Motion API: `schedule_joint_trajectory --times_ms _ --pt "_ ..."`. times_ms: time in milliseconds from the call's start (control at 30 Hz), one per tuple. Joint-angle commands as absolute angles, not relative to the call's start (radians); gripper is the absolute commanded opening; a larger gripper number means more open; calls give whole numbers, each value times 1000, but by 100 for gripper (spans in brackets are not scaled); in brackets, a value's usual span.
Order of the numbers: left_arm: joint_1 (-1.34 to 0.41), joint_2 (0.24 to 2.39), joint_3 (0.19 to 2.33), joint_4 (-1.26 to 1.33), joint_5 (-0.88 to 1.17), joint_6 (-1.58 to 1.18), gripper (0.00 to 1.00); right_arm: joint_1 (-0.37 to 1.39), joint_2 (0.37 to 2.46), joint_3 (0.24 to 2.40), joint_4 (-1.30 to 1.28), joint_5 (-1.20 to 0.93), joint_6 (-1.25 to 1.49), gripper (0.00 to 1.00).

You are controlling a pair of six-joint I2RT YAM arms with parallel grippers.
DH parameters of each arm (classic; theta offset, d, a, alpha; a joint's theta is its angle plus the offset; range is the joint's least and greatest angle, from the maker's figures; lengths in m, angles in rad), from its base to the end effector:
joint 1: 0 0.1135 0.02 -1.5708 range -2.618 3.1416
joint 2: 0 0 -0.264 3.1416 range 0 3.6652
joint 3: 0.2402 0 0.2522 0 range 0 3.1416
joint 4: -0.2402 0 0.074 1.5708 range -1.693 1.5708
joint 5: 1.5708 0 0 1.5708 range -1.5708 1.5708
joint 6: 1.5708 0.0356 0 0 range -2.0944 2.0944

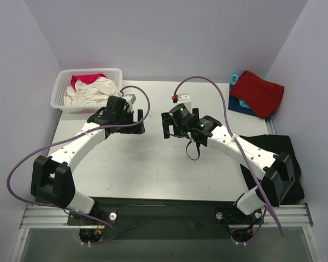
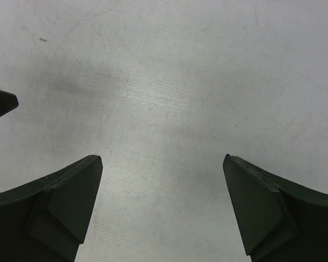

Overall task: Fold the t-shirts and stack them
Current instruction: Put the neatly folded tshirt into the corner of the board with the right arm

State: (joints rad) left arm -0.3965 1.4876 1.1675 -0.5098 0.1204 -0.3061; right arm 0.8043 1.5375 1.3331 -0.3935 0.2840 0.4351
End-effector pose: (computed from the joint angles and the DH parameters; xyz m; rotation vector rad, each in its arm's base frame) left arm 0.2965 -0.1288 0.2758 0.1677 2.4405 -0.4653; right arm 0.2518 0.2471 0.3255 -0.2364 2.1576 0.4129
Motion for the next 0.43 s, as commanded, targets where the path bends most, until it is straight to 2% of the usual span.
schedule_joint_trajectory --times_ms 0,400 --pt "-394 1434 1146 -414 86 -290 97 821 1482 1302 -419 353 457 100" --pt "-399 1431 1118 -387 91 -295 97 839 1482 1313 -417 337 422 100"
